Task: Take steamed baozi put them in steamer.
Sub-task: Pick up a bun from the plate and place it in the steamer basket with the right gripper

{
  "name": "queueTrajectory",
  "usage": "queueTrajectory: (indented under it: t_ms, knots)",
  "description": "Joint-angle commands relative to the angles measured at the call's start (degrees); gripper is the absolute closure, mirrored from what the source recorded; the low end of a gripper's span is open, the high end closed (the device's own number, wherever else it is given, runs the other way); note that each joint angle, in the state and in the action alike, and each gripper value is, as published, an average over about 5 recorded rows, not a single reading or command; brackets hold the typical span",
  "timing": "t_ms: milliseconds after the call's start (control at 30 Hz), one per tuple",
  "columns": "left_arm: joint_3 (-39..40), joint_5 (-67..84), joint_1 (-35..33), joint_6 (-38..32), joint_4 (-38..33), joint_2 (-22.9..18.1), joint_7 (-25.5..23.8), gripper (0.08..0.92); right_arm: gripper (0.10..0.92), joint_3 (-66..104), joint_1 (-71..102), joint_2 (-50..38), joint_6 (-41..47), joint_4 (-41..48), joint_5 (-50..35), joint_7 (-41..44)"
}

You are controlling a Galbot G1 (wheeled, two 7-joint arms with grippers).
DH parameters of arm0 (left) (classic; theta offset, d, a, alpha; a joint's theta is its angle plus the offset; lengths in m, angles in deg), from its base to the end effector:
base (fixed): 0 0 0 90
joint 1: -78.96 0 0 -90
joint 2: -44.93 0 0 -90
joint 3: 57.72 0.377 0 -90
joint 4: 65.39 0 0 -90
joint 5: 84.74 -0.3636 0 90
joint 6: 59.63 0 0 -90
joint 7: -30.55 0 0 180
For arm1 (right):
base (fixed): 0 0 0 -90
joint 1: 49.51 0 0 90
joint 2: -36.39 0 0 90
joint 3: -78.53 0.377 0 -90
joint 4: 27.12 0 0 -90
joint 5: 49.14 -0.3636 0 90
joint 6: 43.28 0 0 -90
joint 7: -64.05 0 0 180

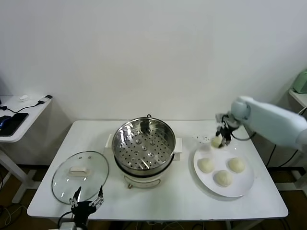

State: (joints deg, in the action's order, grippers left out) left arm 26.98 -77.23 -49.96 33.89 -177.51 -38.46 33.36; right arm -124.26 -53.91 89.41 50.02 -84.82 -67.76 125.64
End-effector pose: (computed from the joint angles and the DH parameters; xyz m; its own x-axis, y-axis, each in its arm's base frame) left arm 0.1134 0.0585 -0.3935 -0.9368 -0.0912 0.3377 -0.0830 0.9958 0.0386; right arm 0.6341 -0.1173 -0.0706 -0.2077 -0.1123 0.9717 -0.9488 -0.2186 -0.2281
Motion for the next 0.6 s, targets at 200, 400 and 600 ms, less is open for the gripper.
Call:
queueTrajectory:
  t_ms: [200,400,600]
  knots:
    - [0.1,0.04,0.58,0.39,-0.33,0.49,-0.03,0.177,0.397,-8.24,-21.7,16.8,-19.99,-20.4,-4.01,1.32]
    - [0.01,0.02,0.7,0.49,-0.37,0.77,0.0,0.177,0.397,-4.56,-13.76,24.6,-34.22,-14.78,9.58,-0.98]
    - [-0.16,0.01,0.38,0.35,-0.18,0.91,0.21,0.177,0.397,2.1,-2.23,29.42,-44.98,-0.48,26.03,-3.9]
